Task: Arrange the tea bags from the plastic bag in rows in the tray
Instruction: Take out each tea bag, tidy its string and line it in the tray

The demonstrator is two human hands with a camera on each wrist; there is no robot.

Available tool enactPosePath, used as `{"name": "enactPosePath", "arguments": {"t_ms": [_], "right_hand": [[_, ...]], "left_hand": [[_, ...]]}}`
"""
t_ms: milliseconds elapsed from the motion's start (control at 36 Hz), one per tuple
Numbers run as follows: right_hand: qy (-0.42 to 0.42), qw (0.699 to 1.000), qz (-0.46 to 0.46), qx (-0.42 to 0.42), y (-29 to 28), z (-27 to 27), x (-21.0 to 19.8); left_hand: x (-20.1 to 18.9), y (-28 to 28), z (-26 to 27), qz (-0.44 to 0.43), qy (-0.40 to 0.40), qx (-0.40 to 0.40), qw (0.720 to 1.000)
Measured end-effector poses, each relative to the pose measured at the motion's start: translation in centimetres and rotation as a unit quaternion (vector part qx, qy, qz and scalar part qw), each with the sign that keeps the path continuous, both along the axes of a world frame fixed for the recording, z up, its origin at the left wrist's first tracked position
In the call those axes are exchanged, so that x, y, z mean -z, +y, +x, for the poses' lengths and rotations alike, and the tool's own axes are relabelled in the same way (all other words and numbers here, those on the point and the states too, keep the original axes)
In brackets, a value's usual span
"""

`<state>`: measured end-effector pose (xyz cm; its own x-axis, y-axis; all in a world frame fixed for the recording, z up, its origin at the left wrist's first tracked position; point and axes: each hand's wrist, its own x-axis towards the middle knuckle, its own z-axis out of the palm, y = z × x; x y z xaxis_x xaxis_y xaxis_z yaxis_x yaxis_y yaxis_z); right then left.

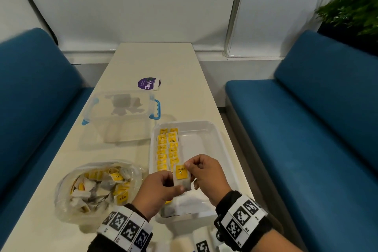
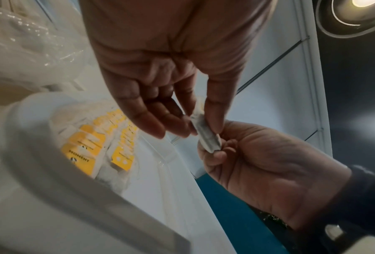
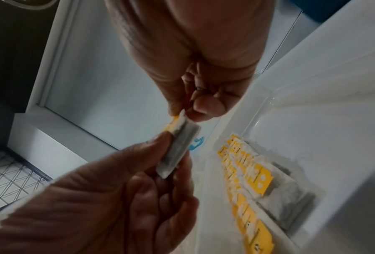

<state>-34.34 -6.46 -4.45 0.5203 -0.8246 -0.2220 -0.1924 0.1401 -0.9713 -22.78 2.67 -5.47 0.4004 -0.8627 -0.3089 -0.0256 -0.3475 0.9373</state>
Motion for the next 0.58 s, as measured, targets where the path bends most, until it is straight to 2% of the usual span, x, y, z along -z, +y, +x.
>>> {"name": "enactPosePath", "arguments": {"t_ms": [222, 417, 500, 583], "right_hand": [[0.003, 0.994, 0.007, -0.108, 0.6, -0.9, 0.8], [-0.040, 0.995, 0.049, -0.076, 1.0, -0.8, 1.6], [-0.006, 0.999, 0.033, -0.020, 0.7, -0.9, 2.3], [0.052, 0.998, 0.008, 0.044, 0.3, -1.2, 3.6]], "left_hand": [[0.2, 0.3, 0.0, -0.017, 0.049, -0.068, 0.996], [0.9, 0.7, 0.3, -0.014, 0.061, -0.095, 0.994], [1.4, 1.0, 0.8, -0.010, -0.006, -0.107, 0.994], [2.1, 1.7, 1.4, 0.014, -0.167, -0.061, 0.984]]}}
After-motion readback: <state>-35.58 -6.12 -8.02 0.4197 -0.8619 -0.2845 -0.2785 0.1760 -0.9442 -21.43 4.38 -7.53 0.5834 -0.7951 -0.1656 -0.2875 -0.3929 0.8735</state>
